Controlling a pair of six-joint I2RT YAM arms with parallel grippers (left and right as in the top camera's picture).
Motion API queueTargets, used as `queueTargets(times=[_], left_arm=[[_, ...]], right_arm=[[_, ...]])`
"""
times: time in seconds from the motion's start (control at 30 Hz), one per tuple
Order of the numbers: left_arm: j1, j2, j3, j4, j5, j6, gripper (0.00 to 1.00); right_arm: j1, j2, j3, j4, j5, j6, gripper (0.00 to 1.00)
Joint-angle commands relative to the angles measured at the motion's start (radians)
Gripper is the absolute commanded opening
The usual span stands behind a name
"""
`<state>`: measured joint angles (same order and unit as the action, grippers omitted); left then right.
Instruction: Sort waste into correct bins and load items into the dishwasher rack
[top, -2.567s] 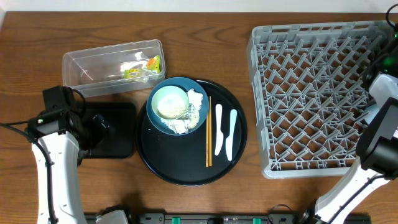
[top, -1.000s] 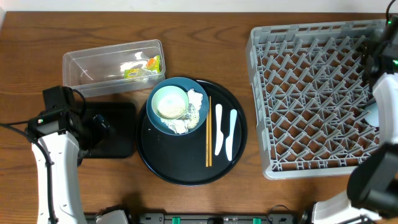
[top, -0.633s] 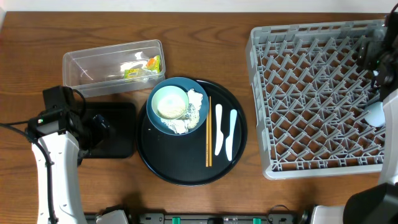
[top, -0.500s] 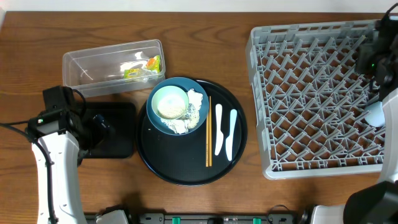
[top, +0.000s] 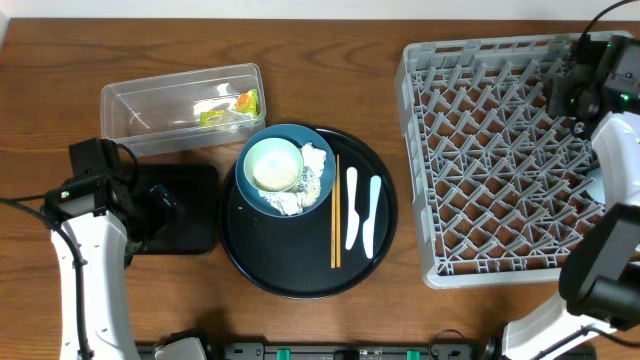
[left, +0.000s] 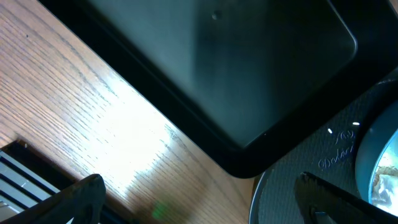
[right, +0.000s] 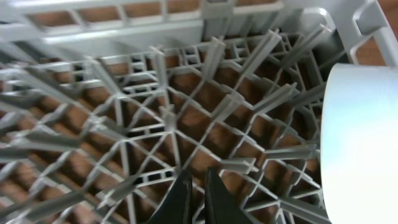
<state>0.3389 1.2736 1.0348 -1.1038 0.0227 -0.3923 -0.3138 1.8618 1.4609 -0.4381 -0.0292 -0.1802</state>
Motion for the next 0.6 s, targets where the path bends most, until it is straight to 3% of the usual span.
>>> queueTargets(times=[0.0,0.17,0.57], left_arm=[[0.005,0.0,-0.003,-0.01,-0.005,-0.002,0.98],[0.005,0.0,-0.003,-0.01,-0.005,-0.002,0.98],[0.005,0.0,-0.003,-0.011,-0.005,-0.002,0.98]], right_arm=[[0.013,0.023,-0.003,0.032,0.115,0.008,0.05],[0.009,0.032,-0.003,0.085,0.246,0.008,0.07],[-0.033,0.066,-0.003,0.087,0.25,0.012,0.08]])
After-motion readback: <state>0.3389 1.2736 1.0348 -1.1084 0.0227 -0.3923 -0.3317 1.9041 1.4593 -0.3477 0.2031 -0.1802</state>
